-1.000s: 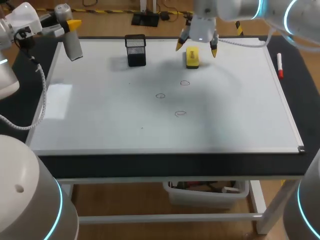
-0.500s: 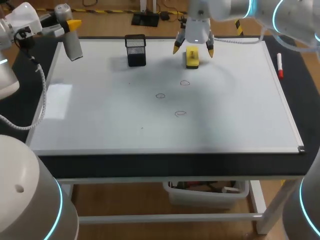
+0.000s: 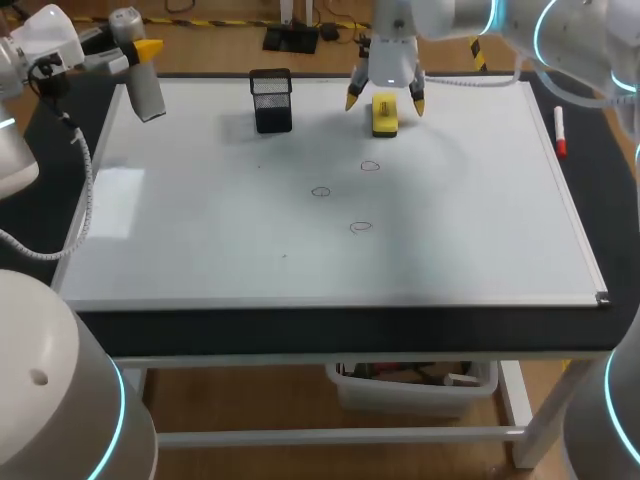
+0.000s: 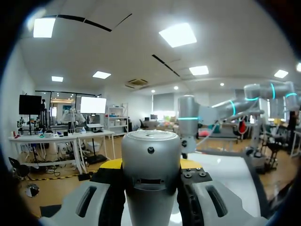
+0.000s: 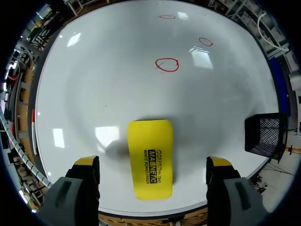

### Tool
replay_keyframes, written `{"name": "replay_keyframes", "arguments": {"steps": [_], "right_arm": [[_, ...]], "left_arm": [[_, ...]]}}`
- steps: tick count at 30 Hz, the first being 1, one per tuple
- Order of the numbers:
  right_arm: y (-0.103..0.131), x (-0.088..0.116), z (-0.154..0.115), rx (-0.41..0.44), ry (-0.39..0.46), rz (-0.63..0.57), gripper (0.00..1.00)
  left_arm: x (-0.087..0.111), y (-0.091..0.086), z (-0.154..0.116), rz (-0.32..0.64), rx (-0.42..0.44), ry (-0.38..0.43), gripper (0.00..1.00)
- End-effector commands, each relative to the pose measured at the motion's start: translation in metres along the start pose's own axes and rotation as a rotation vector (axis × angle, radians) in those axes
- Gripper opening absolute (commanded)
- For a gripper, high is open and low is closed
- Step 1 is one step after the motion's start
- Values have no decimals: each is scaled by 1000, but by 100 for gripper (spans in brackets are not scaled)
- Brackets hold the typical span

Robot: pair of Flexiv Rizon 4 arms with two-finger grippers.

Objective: Pick up the inspection probe, press it on each red-marked spot on the whiteboard one by one, put down the probe, pick up the eraser, and wipe off all the red marks.

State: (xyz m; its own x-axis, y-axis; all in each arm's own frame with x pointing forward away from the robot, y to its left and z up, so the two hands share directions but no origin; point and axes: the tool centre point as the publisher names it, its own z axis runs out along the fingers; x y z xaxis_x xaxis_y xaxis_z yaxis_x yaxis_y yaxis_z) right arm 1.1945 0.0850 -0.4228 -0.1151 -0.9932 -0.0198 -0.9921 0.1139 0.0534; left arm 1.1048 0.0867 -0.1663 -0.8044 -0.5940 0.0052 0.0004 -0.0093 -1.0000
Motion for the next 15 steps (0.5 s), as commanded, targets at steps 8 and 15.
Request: {"name": "replay_keyframes", "arguments": {"steps": [8, 15], "right_arm": [[2, 3, 2, -24, 8, -4, 0], [4, 9, -3, -20, 10, 6, 0]], "left_arm": [[0, 0, 1, 2, 4, -2, 0], [0, 0, 1, 2, 4, -2, 0]]}}
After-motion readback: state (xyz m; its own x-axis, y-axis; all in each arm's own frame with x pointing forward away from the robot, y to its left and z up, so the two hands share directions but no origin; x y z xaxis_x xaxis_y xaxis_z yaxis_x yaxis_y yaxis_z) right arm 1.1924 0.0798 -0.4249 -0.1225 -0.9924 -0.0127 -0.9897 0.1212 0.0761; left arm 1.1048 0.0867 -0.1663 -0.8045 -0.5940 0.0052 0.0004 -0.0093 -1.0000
